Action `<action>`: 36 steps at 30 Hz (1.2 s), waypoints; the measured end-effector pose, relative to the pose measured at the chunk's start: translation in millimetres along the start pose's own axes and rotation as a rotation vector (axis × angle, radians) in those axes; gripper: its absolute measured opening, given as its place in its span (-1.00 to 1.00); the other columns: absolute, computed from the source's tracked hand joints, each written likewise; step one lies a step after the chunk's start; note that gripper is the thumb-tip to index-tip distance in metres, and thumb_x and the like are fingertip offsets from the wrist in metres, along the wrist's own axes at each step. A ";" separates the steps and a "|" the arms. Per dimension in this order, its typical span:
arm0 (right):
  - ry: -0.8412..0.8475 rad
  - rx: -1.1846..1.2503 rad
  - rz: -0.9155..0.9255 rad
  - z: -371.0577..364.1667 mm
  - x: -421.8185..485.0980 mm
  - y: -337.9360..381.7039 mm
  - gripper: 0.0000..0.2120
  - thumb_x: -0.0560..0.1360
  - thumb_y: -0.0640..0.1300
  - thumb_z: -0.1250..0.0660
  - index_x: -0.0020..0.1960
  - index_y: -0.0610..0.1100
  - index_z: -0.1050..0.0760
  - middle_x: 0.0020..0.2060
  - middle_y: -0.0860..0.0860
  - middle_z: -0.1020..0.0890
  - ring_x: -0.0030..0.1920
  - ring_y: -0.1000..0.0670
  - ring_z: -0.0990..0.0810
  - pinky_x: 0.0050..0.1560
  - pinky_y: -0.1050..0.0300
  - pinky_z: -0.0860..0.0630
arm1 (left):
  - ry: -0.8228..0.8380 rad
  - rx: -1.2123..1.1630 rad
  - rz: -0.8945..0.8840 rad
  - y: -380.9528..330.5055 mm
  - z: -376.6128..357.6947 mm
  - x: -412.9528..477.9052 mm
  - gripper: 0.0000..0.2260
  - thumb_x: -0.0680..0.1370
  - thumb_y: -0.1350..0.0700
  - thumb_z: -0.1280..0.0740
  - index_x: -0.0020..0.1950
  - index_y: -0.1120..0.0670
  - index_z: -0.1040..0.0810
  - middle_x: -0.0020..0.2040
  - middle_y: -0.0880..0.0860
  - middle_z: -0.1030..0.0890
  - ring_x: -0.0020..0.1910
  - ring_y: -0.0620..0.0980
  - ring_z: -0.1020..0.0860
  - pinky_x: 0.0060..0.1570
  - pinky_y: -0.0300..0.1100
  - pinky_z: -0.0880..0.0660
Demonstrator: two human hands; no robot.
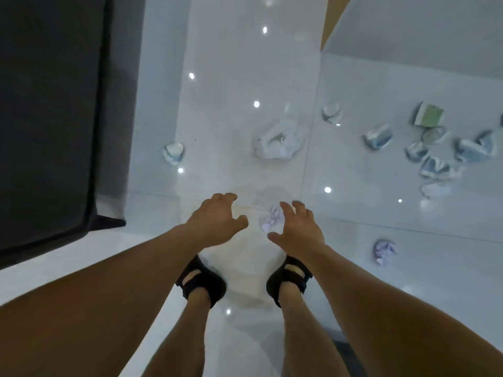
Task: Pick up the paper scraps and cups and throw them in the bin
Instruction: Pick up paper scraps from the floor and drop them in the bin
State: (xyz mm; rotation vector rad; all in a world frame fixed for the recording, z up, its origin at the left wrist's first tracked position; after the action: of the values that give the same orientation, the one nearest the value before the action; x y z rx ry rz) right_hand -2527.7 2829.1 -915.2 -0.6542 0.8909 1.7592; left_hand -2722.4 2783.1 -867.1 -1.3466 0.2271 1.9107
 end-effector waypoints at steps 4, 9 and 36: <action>0.032 -0.115 -0.003 -86.8 84.2 -28.3 -0.14 0.42 0.24 -0.40 0.53 0.01 -0.03 0.52 -0.08 -0.05 0.45 -0.18 -0.18 0.28 -0.15 -0.42 | 0.033 -0.043 0.048 54.8 -70.2 91.0 -0.39 0.53 -0.19 -0.25 0.51 -0.01 -0.18 0.46 0.07 -0.28 0.40 0.09 -0.32 0.33 0.00 -0.31; -0.076 -0.223 0.020 -156.0 130.5 -54.3 -0.26 0.45 0.11 -0.40 0.47 -0.05 -0.10 0.47 -0.13 -0.08 0.33 -0.21 -0.28 0.11 -0.09 -0.53 | 0.044 -0.140 0.034 89.8 -140.4 145.9 -0.39 0.51 -0.18 -0.26 0.51 -0.02 -0.19 0.46 0.03 -0.29 0.37 0.06 -0.34 0.26 -0.06 -0.31; -0.034 -0.434 0.714 -80.2 219.4 213.1 -0.09 0.46 0.06 -0.40 0.58 0.07 0.12 0.57 -0.07 0.07 0.52 -0.20 -0.05 0.40 -0.14 -0.30 | -0.258 -0.661 0.269 233.8 -19.5 113.2 -0.61 0.52 -0.02 -0.37 0.33 -0.02 -0.45 0.12 0.01 -0.56 0.00 -0.08 -0.50 0.00 -0.29 -0.35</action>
State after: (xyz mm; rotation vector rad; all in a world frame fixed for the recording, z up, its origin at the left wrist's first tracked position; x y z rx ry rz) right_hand -2800.7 2837.0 -1074.5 -0.6137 0.7711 2.6434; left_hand -2881.9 2667.1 -1037.3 -1.5055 -0.4090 2.4914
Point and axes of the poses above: each hand's wrist, its own x-axis towards the middle knuckle, its own z-axis out of the back of the hand, y = z × x, the point moved 2 cm from there along x, towards the middle knuckle
